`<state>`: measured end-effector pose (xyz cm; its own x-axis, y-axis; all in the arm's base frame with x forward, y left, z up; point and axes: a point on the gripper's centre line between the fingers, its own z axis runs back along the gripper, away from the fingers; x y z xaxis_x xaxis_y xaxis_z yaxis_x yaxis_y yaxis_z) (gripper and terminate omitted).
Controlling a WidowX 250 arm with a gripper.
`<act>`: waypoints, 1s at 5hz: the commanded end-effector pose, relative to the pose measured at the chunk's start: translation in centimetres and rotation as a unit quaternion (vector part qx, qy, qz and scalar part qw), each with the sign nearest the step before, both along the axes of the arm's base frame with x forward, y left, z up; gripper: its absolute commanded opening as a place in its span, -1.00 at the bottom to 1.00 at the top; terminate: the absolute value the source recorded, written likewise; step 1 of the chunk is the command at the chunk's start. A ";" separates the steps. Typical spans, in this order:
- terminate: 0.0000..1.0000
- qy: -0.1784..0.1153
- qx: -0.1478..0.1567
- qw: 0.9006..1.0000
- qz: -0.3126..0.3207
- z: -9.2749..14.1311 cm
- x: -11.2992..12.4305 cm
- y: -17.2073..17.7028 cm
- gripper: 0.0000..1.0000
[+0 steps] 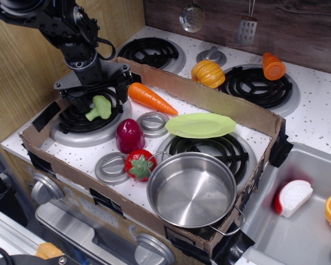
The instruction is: Put broccoli in pot
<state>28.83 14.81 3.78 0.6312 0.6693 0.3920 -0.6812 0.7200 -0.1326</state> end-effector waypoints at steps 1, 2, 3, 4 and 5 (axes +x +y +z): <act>-1.00 -0.011 0.035 0.999 -0.020 2.3 1.3 0.3 -1.00; -1.00 -0.008 0.057 0.997 -0.049 4.0 1.8 0.3 -1.00; -1.00 -0.001 0.078 0.995 -0.064 6.2 2.6 -0.1 -1.00; -1.00 0.018 0.090 0.994 -0.062 8.5 3.3 -0.6 -1.00; -1.00 0.013 0.094 0.995 -0.040 10.2 3.1 -3.0 -1.00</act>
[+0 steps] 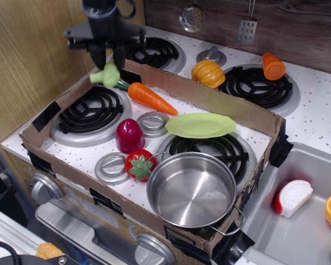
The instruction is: Put broccoli in pot
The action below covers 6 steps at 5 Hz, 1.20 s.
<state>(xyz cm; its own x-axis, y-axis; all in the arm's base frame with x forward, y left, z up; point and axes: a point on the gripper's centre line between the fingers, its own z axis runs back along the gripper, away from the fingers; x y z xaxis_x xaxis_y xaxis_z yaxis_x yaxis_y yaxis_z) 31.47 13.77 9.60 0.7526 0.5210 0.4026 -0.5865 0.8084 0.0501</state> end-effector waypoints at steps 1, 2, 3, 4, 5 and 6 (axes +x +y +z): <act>-1.00 -0.106 -0.006 0.994 0.025 4.4 -0.4 -6.2 -1.00; -1.00 -0.119 -0.031 0.991 0.056 4.0 -1.3 -9.7 -1.00; -1.00 -0.121 -0.043 0.989 0.070 3.9 -1.6 -12.1 -1.00; -1.00 -0.112 -0.041 0.989 0.088 4.6 -2.0 -14.0 -1.00; -1.00 -0.116 -0.023 0.987 0.109 5.2 -3.6 -16.2 -1.00; -1.00 -0.085 -0.052 0.985 0.144 5.3 -5.7 -17.5 -1.00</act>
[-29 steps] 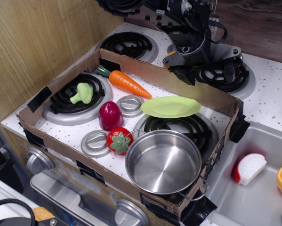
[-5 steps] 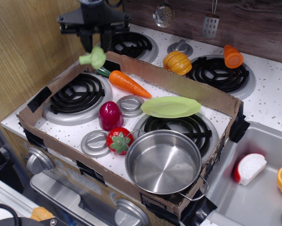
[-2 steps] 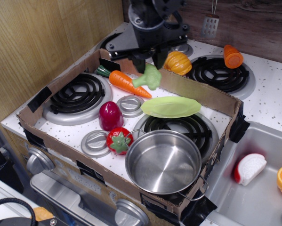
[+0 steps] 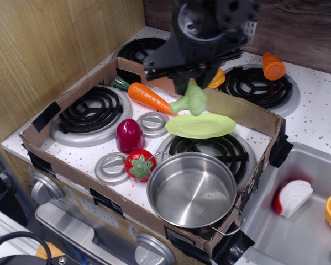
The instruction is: Put broccoli in pot
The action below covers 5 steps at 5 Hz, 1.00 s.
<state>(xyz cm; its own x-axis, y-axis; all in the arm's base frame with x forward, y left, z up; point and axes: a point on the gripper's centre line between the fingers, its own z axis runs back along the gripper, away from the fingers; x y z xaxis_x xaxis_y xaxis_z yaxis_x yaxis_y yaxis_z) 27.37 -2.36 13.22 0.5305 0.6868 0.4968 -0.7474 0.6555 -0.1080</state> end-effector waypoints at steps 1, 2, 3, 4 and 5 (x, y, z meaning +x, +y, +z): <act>-1.00 0.031 -0.050 0.996 0.069 1.3 -3.8 -2.6 -1.00; -1.00 0.030 -0.063 0.994 0.087 0.3 -5.2 -2.6 -1.00; -1.00 0.042 -0.095 0.990 0.097 -0.7 -5.3 -1.2 1.00; -1.00 0.038 -0.087 0.993 0.070 -1.6 -4.8 0.0 1.00; -1.00 0.044 -0.093 0.993 0.050 -1.8 -4.1 0.9 1.00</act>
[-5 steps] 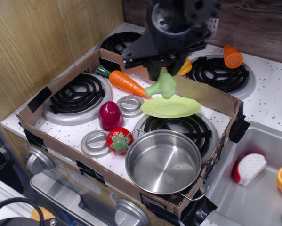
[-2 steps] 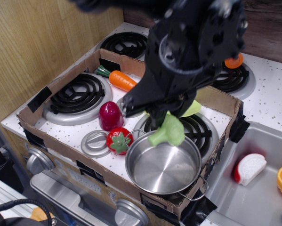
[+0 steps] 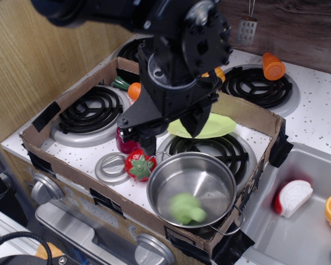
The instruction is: Put broccoli in pot
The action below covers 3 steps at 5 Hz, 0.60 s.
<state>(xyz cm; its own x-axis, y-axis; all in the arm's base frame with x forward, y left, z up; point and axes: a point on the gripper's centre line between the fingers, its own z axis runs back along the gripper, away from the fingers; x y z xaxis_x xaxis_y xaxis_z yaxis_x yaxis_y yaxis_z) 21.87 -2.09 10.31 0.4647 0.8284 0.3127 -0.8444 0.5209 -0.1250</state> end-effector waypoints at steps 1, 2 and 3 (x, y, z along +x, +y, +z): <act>-1.00 -0.018 0.017 0.998 -0.057 2.0 2.1 1.1 1.00; -1.00 -0.018 0.017 0.998 -0.057 2.0 2.1 1.1 1.00; 1.00 -0.018 0.017 0.998 -0.057 2.0 2.1 1.1 1.00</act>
